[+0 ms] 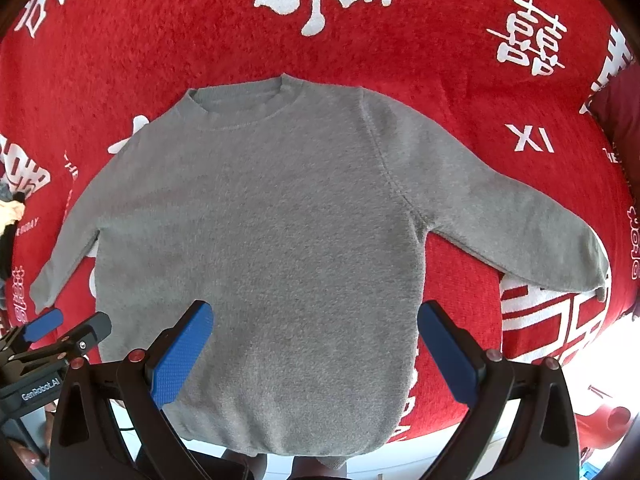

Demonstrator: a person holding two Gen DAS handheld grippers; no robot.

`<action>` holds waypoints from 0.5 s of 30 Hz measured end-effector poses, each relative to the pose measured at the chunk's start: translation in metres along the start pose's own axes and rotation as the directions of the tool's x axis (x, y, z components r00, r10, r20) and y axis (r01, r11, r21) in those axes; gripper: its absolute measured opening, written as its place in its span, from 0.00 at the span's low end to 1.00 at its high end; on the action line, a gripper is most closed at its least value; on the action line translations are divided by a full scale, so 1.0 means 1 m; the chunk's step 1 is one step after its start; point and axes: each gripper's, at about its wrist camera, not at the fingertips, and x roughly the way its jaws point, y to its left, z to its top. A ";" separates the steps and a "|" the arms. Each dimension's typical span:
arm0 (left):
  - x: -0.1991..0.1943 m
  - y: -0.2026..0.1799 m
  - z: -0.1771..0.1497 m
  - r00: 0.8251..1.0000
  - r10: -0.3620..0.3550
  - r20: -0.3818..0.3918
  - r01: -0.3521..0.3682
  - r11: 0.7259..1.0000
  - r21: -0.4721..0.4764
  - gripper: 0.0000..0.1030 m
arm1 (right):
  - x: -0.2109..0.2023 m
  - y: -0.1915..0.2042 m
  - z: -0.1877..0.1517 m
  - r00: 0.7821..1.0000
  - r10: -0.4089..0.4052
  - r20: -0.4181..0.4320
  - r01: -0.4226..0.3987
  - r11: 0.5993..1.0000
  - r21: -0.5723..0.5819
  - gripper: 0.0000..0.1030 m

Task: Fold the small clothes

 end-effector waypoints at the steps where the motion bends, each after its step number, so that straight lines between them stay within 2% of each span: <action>1: 0.000 0.001 0.000 1.000 -0.001 0.000 0.001 1.000 -0.001 1.00 | 0.000 0.001 0.000 1.000 -0.002 -0.001 0.002 1.000 -0.002 0.99; 15: 0.001 0.017 0.003 1.000 -0.022 0.003 0.022 0.999 -0.031 1.00 | 0.002 0.027 0.006 1.000 0.002 -0.006 -0.002 0.999 -0.042 0.99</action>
